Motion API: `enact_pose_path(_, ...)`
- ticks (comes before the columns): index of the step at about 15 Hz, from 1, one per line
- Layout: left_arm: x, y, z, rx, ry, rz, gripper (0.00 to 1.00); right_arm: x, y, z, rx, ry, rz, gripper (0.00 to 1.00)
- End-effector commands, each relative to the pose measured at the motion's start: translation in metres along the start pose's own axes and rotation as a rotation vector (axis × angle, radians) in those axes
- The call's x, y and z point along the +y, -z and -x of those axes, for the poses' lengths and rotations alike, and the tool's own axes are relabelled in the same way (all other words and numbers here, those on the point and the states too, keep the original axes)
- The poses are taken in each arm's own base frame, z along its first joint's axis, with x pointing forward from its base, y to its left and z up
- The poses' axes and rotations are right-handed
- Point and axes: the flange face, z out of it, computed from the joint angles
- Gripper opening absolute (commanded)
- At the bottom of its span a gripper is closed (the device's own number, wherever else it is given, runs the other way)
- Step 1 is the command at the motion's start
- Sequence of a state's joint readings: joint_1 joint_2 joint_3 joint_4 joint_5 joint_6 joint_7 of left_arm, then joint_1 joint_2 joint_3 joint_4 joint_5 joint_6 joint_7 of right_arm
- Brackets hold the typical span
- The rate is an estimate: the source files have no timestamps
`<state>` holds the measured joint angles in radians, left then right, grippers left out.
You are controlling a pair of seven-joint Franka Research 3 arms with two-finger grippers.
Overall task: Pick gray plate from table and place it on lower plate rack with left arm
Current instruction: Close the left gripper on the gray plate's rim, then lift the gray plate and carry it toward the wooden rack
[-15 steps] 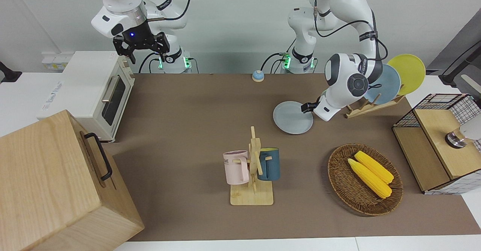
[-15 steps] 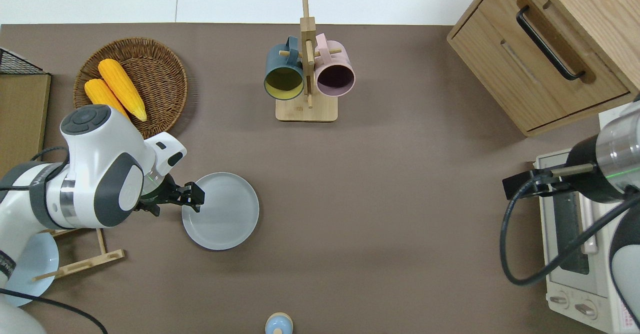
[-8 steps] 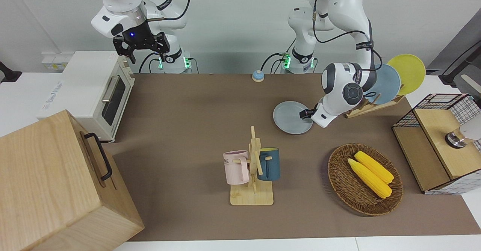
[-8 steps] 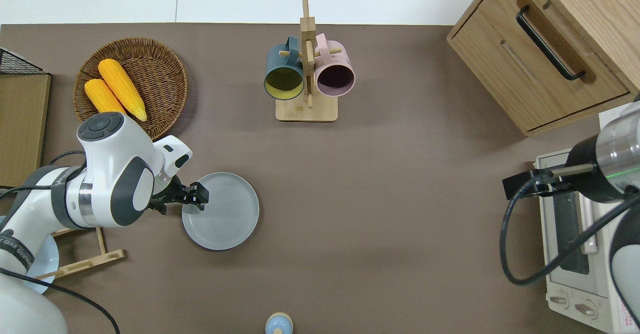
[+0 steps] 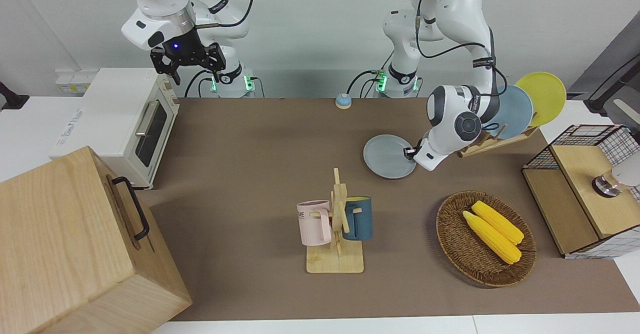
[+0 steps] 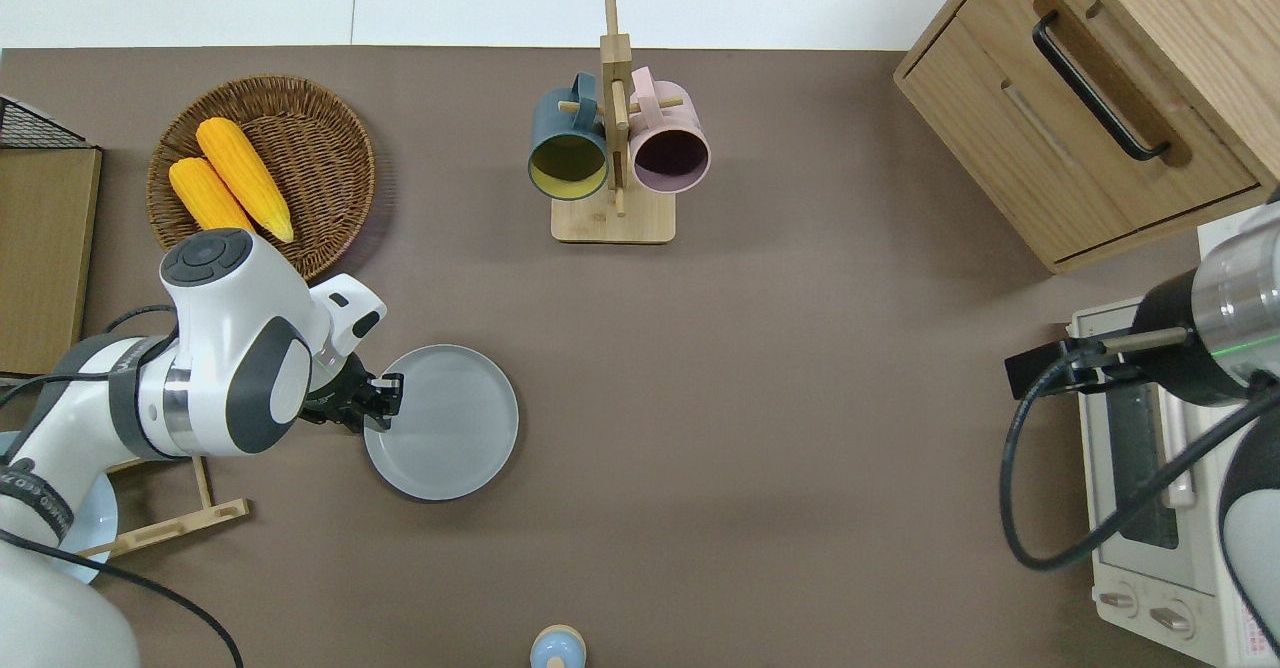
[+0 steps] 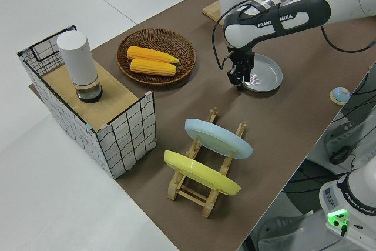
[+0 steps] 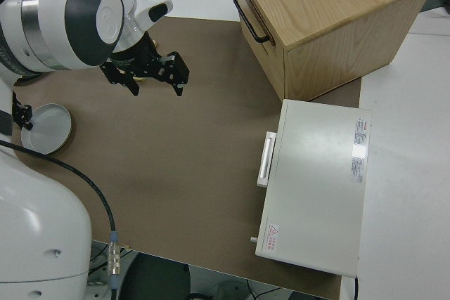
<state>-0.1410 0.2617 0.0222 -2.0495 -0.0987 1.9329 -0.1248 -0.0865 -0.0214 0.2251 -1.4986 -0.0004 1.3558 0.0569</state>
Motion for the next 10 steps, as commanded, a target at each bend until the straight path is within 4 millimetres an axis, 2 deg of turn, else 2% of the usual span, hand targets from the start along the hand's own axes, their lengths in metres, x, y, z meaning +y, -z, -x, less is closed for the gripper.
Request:
enact_pose_path(1, 0.0, -0.004, 0.001, 0.011, 0.019, 0.01, 0.0, 0.003, 0.004, 0.004, -0.005, -0.003, -0.003, 0.987)
enact_pose_path(4, 0.0, 0.002, 0.001, 0.015, 0.047, 0.01, 0.0, 0.004, 0.004, 0.003, -0.005, -0.004, -0.003, 0.99)
enact_pose_path(6, -0.01, 0.03, -0.001, 0.034, 0.084, 0.018, 0.0, 0.004, 0.004, 0.003, -0.005, -0.004, -0.003, 0.99)
enact_pose_path(7, -0.01, 0.05, -0.002, 0.037, 0.107, 0.021, 0.0, 0.003, 0.004, 0.004, -0.005, -0.003, -0.003, 0.99)
enact_pose_path(8, -0.009, 0.062, -0.002, 0.039, 0.114, 0.019, 0.0, 0.004, 0.004, 0.003, -0.005, -0.004, -0.003, 0.987)
enact_pose_path(10, -0.02, 0.092, 0.001, 0.049, 0.176, 0.013, 0.0, 0.004, 0.004, 0.003, -0.005, -0.004, -0.003, 0.987)
